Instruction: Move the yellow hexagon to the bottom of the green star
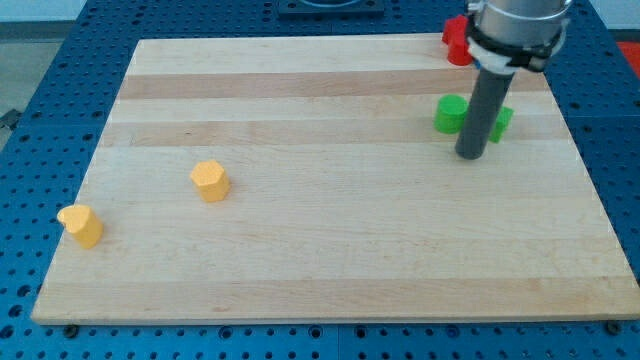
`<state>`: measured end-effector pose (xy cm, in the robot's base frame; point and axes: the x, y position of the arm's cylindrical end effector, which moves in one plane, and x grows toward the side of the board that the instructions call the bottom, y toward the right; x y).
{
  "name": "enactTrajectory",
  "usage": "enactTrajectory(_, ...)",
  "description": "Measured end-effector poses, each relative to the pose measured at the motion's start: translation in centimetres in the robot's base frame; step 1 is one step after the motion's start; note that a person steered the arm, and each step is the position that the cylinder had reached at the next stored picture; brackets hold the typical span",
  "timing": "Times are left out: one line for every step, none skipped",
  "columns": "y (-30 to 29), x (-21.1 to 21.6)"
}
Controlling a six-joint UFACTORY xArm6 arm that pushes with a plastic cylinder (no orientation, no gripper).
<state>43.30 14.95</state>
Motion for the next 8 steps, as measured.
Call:
enactTrajectory(-6.1, -0.2)
enactTrajectory(-13.4, -1.1)
enactTrajectory(-21.5, -2.0)
enactTrajectory(-30.7, -1.8)
enactTrajectory(-37.4, 0.1)
enactTrajectory(-37.7, 3.6)
enactTrajectory(-32.9, 4.2)
enactTrajectory(-25.4, 3.6)
